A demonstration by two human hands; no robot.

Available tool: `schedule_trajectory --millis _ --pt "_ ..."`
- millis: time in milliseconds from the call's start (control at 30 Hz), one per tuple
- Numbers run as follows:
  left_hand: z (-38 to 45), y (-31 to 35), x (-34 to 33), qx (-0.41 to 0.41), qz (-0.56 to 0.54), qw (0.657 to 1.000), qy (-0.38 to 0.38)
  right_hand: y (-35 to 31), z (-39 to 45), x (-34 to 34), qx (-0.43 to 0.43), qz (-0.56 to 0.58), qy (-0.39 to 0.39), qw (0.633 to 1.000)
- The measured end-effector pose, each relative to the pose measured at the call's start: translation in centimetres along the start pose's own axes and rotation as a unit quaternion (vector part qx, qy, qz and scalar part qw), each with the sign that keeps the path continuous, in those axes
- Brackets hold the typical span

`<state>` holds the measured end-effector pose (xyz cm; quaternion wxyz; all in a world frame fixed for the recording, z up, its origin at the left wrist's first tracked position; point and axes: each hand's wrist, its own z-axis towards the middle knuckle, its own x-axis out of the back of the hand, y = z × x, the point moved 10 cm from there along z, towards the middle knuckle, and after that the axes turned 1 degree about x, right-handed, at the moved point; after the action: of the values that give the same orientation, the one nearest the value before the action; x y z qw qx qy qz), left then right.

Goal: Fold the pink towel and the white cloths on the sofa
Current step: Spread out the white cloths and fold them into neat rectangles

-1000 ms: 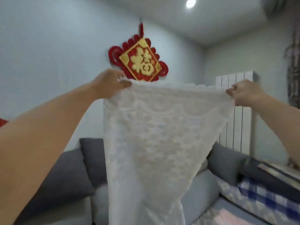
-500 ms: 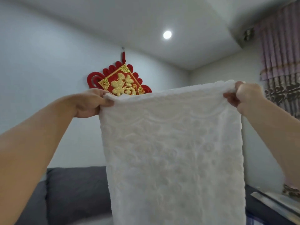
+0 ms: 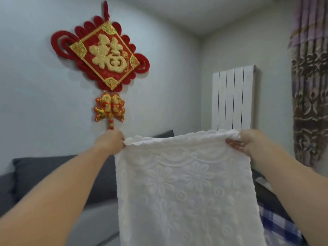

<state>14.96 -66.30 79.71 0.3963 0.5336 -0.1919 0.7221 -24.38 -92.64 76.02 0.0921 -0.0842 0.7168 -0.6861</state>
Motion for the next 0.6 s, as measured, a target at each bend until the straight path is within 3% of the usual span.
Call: schedule_trajectory --millis 133,267,433,600 --pt "1.6 4.7 -0.4 -0.011 -0.008 0.996 0.083 -0.4 1.7 3.8 0.027 0.11 0.034 0.993" --pt "3.6 7.7 8.2 -0.014 -0.208 0.958 0.195 -8.9 -1.0 8.4 0.109 0.218 0.082 0.966" --pt "3.5 7.2 17.6 -0.042 -0.362 0.908 0.208 -19.4 -8.9 9.5 0.242 0.314 0.048 0.917" --pt "-0.2 -0.6 17.7 -0.03 -0.44 0.88 0.177 -17.3 -19.7 4.5 0.246 0.283 -0.011 0.927"
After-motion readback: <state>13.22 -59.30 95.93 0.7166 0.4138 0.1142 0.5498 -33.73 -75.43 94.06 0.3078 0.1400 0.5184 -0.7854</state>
